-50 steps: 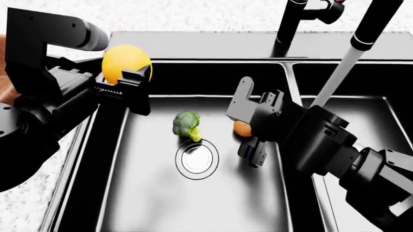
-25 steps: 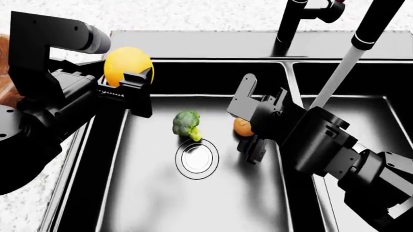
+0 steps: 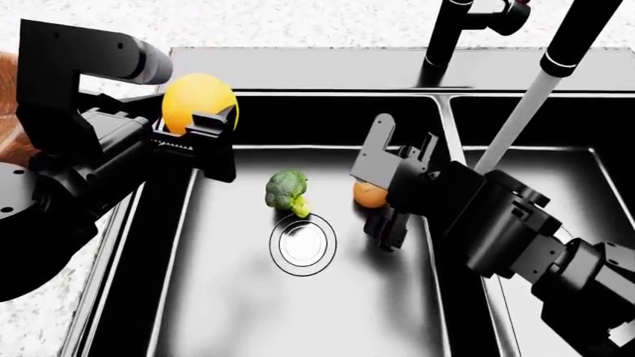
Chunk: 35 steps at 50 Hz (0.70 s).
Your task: Pick the oranges and tangerines from the sink and place them in one bowl. Place the broccoli in the other bowl. Then turn off the sink faucet.
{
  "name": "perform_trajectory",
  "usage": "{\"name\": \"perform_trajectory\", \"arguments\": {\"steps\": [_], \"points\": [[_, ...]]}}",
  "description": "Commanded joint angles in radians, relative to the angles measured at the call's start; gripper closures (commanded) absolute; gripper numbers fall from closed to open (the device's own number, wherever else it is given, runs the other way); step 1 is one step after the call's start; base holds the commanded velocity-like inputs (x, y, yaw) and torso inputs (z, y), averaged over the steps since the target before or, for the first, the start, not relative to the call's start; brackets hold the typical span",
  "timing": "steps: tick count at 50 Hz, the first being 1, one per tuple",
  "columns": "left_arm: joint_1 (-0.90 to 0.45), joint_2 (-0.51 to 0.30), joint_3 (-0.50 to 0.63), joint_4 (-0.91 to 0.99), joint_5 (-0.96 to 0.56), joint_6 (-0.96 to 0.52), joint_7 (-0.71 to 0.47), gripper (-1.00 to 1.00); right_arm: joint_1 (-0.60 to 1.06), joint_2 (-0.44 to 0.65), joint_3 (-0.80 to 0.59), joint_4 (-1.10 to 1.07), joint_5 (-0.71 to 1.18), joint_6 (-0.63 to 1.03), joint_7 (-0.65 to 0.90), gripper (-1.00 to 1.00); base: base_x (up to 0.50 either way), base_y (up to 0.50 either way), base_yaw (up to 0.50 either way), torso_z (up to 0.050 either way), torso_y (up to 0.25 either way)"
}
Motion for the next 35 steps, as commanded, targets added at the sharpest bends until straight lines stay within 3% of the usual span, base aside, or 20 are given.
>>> {"name": "perform_trajectory", "arguments": {"steps": [1,9,19,31,35], "points": [[-0.001,0.006,0.005,-0.002,-0.004,0.013,-0.005,1.00,-0.024,-0.001,0.030,-0.002,-0.016,-0.100,-0.014,1.00,0.00,0.00,0.00,0.000,0.000],[0.006,0.014,0.013,0.001,0.004,0.017,0.001,1.00,-0.044,0.004,0.077,0.014,0.047,-0.174,-0.067,1.00,0.00,0.00,0.00,0.000,0.000],[0.009,0.010,0.016,0.000,0.008,0.018,0.015,1.00,-0.096,-0.003,0.175,0.007,0.065,-0.206,0.069,1.00,0.00,0.00,0.00,0.000,0.000],[0.012,0.021,0.021,-0.001,0.018,0.028,0.025,1.00,-0.119,-0.010,0.236,0.018,0.128,-0.222,0.069,1.00,0.00,0.00,0.00,0.000,0.000],[-0.002,0.024,0.025,-0.004,0.009,0.024,0.018,1.00,-0.124,-0.013,0.253,0.020,0.148,-0.215,0.073,1.00,0.00,0.00,0.00,0.000,0.246]]}}
